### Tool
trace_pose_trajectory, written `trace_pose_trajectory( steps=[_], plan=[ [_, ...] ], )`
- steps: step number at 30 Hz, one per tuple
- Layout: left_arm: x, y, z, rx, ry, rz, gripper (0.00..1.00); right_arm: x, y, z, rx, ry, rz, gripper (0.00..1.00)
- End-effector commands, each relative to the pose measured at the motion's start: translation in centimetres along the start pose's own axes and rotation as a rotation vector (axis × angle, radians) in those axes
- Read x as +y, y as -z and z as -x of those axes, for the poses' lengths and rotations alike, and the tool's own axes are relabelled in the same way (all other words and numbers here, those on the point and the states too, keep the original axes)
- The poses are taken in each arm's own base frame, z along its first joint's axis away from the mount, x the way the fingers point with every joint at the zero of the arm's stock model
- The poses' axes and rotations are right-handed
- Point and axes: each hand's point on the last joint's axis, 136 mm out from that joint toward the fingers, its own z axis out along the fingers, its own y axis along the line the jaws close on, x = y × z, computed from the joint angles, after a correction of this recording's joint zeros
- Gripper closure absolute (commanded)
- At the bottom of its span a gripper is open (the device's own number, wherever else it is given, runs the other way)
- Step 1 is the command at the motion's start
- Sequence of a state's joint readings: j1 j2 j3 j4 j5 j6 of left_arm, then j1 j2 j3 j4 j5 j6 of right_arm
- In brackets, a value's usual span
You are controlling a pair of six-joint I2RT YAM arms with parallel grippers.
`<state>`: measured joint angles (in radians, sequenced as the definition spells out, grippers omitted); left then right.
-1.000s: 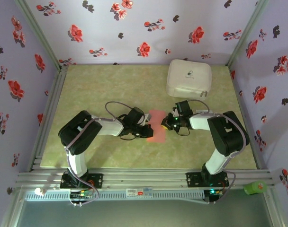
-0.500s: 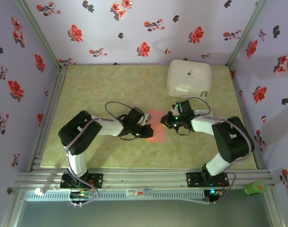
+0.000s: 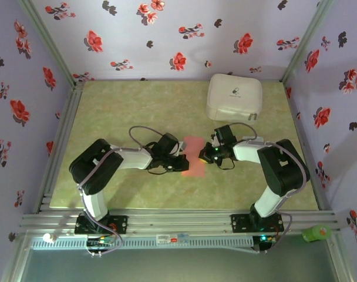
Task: Fold a paper plane with a square sheet of paper (pick it up from the middle)
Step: Fold the triangle a second time at the center of the table.
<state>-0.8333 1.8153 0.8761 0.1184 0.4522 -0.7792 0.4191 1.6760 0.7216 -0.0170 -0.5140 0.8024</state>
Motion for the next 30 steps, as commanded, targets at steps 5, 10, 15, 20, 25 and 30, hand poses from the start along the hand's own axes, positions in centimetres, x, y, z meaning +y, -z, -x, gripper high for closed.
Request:
trace_pose_trajectory(
  steps=[5, 10, 15, 20, 25, 30],
  plan=[
    [-3.7, 0.0, 2.1, -0.032, -0.040, -0.049, 1.00, -3.3, -0.4, -0.4, 0.005, -0.038, -0.139, 1.00],
    [-3.4, -2.0, 2.3, 0.001, -0.028, -0.039, 1.00, -3.3, -0.4, -0.5, 0.007, -0.044, -0.138, 1.00],
    [-1.6, -3.3, 1.4, 0.036, 0.000, 0.006, 0.99, -3.4, -0.4, -0.5, 0.008, -0.045, -0.143, 1.00],
    [0.1, -3.0, -0.3, 0.064, 0.016, 0.052, 0.99, -3.6, -0.5, -0.6, 0.008, -0.047, -0.150, 1.00],
    [0.8, -2.0, -1.4, 0.068, 0.028, 0.065, 0.97, -3.9, -0.5, -0.8, 0.015, -0.052, -0.158, 1.00],
    [1.4, -1.4, -2.4, 0.075, 0.039, 0.072, 0.96, -4.0, -0.6, -0.8, 0.016, -0.053, -0.163, 1.00]
  ],
)
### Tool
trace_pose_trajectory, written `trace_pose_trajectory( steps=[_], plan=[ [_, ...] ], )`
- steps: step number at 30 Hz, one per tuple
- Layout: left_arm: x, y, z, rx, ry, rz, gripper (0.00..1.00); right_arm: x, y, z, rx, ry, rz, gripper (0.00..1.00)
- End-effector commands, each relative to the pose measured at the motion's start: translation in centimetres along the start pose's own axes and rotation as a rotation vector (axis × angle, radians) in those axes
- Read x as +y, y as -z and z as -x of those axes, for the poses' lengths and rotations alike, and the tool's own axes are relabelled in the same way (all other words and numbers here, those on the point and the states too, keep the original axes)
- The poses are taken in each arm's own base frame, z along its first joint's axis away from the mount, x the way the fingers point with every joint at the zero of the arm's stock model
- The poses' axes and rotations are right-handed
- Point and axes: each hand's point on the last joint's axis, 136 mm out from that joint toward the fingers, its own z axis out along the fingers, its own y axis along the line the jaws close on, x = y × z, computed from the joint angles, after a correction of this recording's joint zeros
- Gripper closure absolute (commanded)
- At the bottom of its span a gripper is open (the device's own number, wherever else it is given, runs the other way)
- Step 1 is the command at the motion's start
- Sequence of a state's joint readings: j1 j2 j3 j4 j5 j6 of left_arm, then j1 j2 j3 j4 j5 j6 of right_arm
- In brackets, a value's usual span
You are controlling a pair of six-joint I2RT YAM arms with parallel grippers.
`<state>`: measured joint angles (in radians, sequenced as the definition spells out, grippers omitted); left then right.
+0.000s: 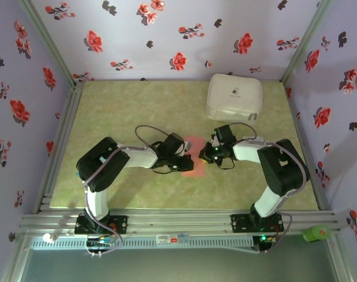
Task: Fold a paper plane with a square sheet of paper (pick it up from the middle)
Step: Fold the triangle a second time at the center of the table.
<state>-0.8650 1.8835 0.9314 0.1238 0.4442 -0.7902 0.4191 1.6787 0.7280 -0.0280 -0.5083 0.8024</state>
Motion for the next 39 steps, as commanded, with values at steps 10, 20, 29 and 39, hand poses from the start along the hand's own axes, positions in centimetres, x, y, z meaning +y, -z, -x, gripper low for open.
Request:
trace_pose_trajectory(
  steps=[10, 20, 29, 39],
  plan=[
    [3.9, 1.9, -5.1, 0.073, 0.066, 0.104, 0.96, -3.9, -0.4, -0.8, 0.013, -0.049, -0.159, 1.00],
    [3.8, 3.3, -5.4, 0.044, 0.054, 0.105, 0.97, -3.6, -0.2, -0.8, 0.011, -0.044, -0.158, 1.00],
    [-0.9, 4.2, -1.3, -0.092, 0.019, -0.100, 0.97, -3.1, -0.1, -0.5, 0.006, -0.042, -0.145, 1.00],
    [0.9, 1.6, 0.0, -0.052, 0.040, -0.010, 1.00, -2.6, -0.1, -0.5, 0.002, -0.033, -0.128, 1.00]
  ],
)
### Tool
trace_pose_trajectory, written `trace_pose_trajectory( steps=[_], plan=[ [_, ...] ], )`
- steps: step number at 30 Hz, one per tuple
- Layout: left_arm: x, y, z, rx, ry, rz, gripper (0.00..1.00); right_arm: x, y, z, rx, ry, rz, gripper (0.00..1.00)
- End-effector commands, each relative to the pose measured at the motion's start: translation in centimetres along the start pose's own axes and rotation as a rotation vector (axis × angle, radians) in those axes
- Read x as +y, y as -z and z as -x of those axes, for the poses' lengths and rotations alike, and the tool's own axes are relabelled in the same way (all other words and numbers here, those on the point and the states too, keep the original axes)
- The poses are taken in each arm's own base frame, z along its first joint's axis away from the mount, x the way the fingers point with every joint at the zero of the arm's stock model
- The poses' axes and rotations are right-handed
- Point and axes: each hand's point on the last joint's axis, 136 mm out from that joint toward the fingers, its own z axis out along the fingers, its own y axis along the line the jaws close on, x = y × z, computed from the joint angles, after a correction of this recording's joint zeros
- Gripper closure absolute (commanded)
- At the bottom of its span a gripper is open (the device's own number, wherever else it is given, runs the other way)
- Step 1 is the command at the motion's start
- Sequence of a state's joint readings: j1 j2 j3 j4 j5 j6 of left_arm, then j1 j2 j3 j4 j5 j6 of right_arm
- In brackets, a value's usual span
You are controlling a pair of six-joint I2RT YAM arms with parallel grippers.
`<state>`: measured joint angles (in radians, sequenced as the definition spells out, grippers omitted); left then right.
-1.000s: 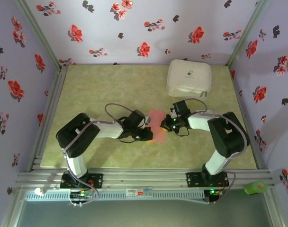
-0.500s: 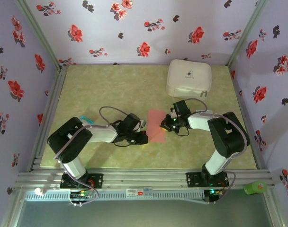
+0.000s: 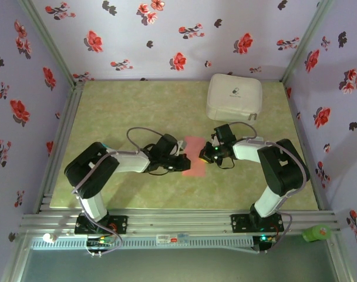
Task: Fold a paper plane with a square sheet of paper (pick it up from the middle)
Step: Fold the triangle a second time at the center of the table.
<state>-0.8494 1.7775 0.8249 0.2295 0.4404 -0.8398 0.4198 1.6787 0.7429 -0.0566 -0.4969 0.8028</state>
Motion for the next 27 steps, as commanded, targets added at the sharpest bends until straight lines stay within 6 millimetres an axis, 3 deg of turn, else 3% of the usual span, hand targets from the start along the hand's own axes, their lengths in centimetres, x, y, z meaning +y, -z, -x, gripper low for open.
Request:
trace_pose_trajectory(
  steps=[1, 8, 12, 17, 23, 27],
  plan=[
    [2.1, -0.7, -0.7, 0.035, 0.031, 0.063, 1.00, -2.3, -0.2, -0.4, 0.000, -0.024, -0.099, 1.00],
    [4.9, -0.8, -3.2, 0.089, 0.057, 0.126, 1.00, 0.5, 0.0, 0.2, -0.013, 0.012, -0.012, 0.99],
    [5.4, -0.8, -3.5, 0.091, 0.062, 0.140, 1.00, 2.6, 0.8, 0.3, -0.029, 0.057, 0.027, 0.96],
    [5.3, -0.9, -3.5, 0.089, 0.062, 0.140, 1.00, 4.8, 0.9, -1.1, 0.001, 0.044, 0.125, 0.95],
    [5.2, -0.9, -3.2, 0.076, 0.064, 0.134, 1.00, 3.8, -1.5, -4.5, 0.091, 0.039, 0.100, 0.96],
    [5.2, -0.9, -3.1, 0.074, 0.066, 0.135, 1.00, 2.1, -2.7, -5.4, 0.107, 0.002, 0.063, 0.97]
  ],
)
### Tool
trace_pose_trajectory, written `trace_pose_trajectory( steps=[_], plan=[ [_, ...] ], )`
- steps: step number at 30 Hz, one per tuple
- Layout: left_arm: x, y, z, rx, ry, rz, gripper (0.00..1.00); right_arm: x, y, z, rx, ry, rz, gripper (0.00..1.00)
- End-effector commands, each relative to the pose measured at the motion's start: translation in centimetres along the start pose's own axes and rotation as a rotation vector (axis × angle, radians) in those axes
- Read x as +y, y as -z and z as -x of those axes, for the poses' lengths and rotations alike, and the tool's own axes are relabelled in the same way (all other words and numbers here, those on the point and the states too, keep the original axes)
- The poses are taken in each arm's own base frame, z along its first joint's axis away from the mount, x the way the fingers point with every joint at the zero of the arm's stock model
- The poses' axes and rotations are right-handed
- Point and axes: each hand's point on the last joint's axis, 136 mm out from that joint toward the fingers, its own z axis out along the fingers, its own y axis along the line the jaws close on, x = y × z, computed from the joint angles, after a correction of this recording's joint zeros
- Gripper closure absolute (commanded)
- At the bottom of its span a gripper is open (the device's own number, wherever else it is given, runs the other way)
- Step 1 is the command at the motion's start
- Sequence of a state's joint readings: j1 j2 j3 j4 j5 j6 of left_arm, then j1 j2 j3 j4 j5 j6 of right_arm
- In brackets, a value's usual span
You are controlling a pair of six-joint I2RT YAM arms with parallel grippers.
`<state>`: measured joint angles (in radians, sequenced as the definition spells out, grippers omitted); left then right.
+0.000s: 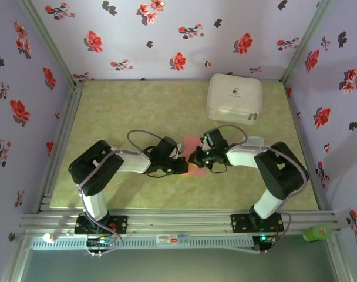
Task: Fold a paper plane with a square sheet of paper (pick it up from the middle)
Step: Fold the triangle a second time at the center of the table.
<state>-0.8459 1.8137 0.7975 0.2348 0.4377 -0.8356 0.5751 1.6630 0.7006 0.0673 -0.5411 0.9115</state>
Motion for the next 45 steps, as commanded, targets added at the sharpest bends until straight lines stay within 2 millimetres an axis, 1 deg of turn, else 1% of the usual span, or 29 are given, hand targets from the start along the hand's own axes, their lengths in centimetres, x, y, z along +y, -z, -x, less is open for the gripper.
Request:
trace_pose_trajectory(
  steps=[1, 4, 12, 17, 25, 29, 35, 39, 42, 45],
  plan=[
    [3.1, -0.3, -1.8, 0.043, 0.044, 0.094, 1.00, -2.4, -0.9, -0.7, 0.016, -0.054, -0.051, 0.97],
    [3.2, -0.3, -1.9, 0.043, 0.046, 0.096, 1.00, -4.0, -0.6, 0.0, -0.009, -0.056, -0.127, 0.98],
    [3.4, -0.3, -2.2, 0.048, 0.048, 0.100, 1.00, -4.4, 1.3, 2.9, -0.080, -0.072, -0.125, 0.97],
    [3.2, -0.5, -2.0, 0.048, 0.046, 0.091, 1.00, -5.2, 2.0, 4.5, -0.116, -0.117, -0.090, 0.97],
    [3.3, -0.5, -2.2, 0.052, 0.049, 0.086, 1.00, -7.0, 3.3, 6.0, -0.188, -0.149, -0.113, 0.96],
    [3.1, -0.5, -2.1, 0.053, 0.048, 0.082, 1.00, -7.0, 3.8, 6.8, -0.229, -0.145, -0.090, 0.95],
    [2.8, -0.7, -1.9, 0.052, 0.045, 0.076, 1.00, -6.1, 4.9, 7.6, -0.290, -0.109, -0.050, 0.93],
    [2.8, -0.8, -1.9, 0.053, 0.045, 0.075, 1.00, -3.8, 5.5, 7.4, -0.294, -0.069, 0.047, 0.93],
    [2.7, -0.8, -1.9, 0.054, 0.045, 0.074, 1.00, -2.2, 5.8, 6.7, -0.283, -0.031, 0.106, 0.92],
    [2.7, -0.9, -1.9, 0.056, 0.046, 0.074, 1.00, -1.1, 5.0, 5.2, -0.225, 0.003, 0.129, 0.92]
  ],
)
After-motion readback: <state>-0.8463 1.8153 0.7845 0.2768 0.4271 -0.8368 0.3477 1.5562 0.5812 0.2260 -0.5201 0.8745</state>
